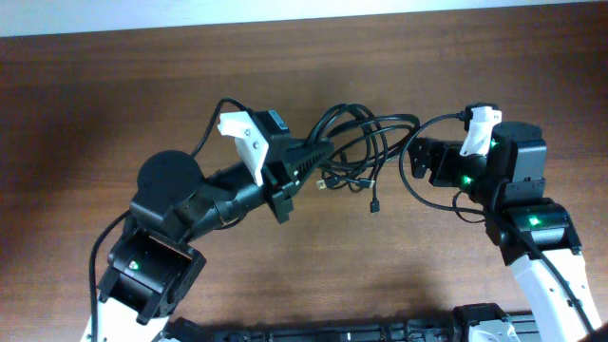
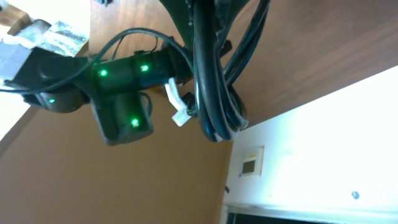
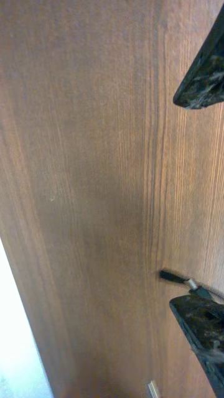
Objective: Untangle cables
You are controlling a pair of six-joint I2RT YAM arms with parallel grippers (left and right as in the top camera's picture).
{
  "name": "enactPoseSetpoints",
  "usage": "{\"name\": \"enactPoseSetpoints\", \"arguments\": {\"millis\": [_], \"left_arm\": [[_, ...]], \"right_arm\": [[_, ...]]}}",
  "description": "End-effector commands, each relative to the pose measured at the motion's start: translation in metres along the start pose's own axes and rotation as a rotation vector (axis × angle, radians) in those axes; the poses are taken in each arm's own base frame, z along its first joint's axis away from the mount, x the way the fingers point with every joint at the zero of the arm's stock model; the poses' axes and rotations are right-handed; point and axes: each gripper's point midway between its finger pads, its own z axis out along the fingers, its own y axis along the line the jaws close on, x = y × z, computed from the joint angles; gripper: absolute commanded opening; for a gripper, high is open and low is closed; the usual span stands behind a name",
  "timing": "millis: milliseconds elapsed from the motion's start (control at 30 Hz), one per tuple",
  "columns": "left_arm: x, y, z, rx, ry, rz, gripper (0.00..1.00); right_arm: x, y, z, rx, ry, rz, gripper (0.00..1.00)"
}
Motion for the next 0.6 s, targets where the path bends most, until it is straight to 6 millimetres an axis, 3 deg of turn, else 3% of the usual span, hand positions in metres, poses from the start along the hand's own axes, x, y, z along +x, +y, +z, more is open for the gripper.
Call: {"name": "enactPoseSetpoints", "arguments": {"millis": [0,133,233,367,567], "left_arm": [[-0.010,0.019,-0.005,-0.127,-0.022,0.046,0.00],[-0.004,0.027,-0.006,-0.167,-0.001,0.032,0.00],[-0.003,0.028,-0.005,-0.168,0.002,0.030,0.00],[-0.003,0.028,-0.004,-0.166,0.000,0.015,0.00],[-0.003,0.028,-0.003,-0.163,-0.007,-0.093,0.00]], "right_arm": [[-0.008,0.005,-0.008,-0.021,-0.048,-0.029,0.99],[-0.028,0.020,-0.033,-0.065,-0.165,-0.087,0.99],[-0.037,0.045,-0.057,-0.169,-0.248,-0.226,0.99],[-0.032,0.075,-0.080,-0.306,-0.299,-0.440,0.99],[-0.029,0.080,-0.082,-0.328,-0.309,-0.521,0.99]]}}
